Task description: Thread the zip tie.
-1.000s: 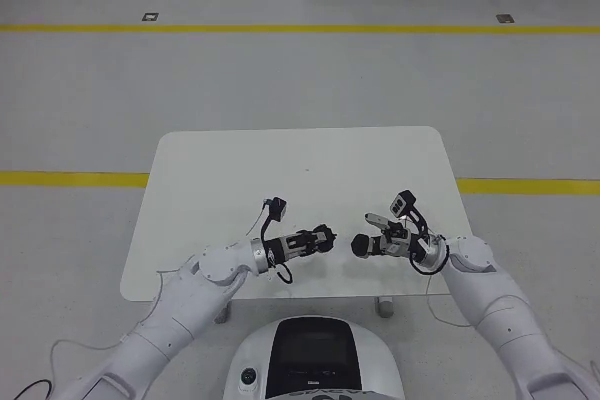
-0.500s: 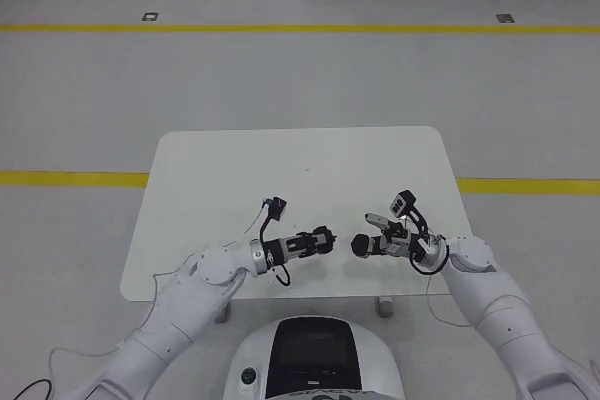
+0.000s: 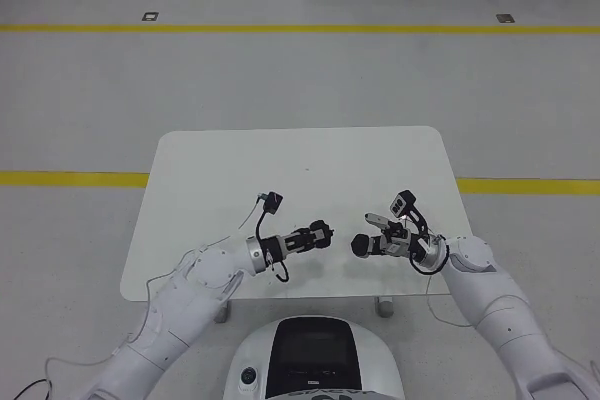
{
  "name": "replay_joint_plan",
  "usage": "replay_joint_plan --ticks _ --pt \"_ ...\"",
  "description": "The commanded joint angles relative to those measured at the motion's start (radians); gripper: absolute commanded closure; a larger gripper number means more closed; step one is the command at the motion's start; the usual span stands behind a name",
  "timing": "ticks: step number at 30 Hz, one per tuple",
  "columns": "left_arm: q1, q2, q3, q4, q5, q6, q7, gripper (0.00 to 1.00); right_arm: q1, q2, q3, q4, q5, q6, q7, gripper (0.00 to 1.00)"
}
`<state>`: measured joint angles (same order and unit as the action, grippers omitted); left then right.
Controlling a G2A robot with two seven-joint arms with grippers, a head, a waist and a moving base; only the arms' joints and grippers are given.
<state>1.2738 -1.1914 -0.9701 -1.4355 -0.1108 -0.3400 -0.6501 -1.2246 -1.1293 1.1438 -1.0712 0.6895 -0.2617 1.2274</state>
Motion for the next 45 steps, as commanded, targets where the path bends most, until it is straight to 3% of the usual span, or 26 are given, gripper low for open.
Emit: replay_joint_plan --ticks 1,7,12,16,23,27,38,41,45 --pt "0.001 -0.001 -0.004 0.0 -0.004 0.0 -0.005 1.0 0.0 0.0 0.0 0.0 0.0 0.0 0.0 0.0" --pt "0.001 -0.001 -0.004 0.0 -0.004 0.0 -0.005 1.0 -0.021 0.011 0.04 -0.04 -0.028 -0.013 -0.044 0.0" --pt "0.001 -0.001 -0.004 0.0 -0.004 0.0 -0.005 1.0 -0.059 0.039 0.128 -0.101 -0.116 -0.016 -0.097 0.0" --pt "0.001 -0.001 -0.004 0.0 -0.004 0.0 -0.005 1.0 -0.119 0.061 0.2 -0.195 -0.211 0.018 -0.194 0.0" --pt "0.005 -0.002 0.0 -0.003 0.001 0.008 0.012 1.0 -0.119 0.061 0.2 -0.195 -0.211 0.018 -0.194 0.0" --pt "0.002 0.001 0.005 -0.007 0.064 0.0 0.044 1.0 -0.119 0.061 0.2 -0.195 -0.211 0.018 -0.194 0.0" --pt "0.024 0.011 0.007 -0.084 0.128 0.0 0.079 1.0 -0.119 0.061 0.2 -0.196 -0.213 0.019 -0.2 0.0" --pt "0.024 0.011 0.007 -0.084 0.128 0.0 0.079 1.0 -0.116 0.069 0.22 -0.221 -0.282 0.056 -0.237 0.0" --pt "0.024 0.011 0.007 -0.084 0.128 0.0 0.079 1.0 -0.108 0.09 0.269 -0.304 -0.433 0.181 -0.281 0.0"
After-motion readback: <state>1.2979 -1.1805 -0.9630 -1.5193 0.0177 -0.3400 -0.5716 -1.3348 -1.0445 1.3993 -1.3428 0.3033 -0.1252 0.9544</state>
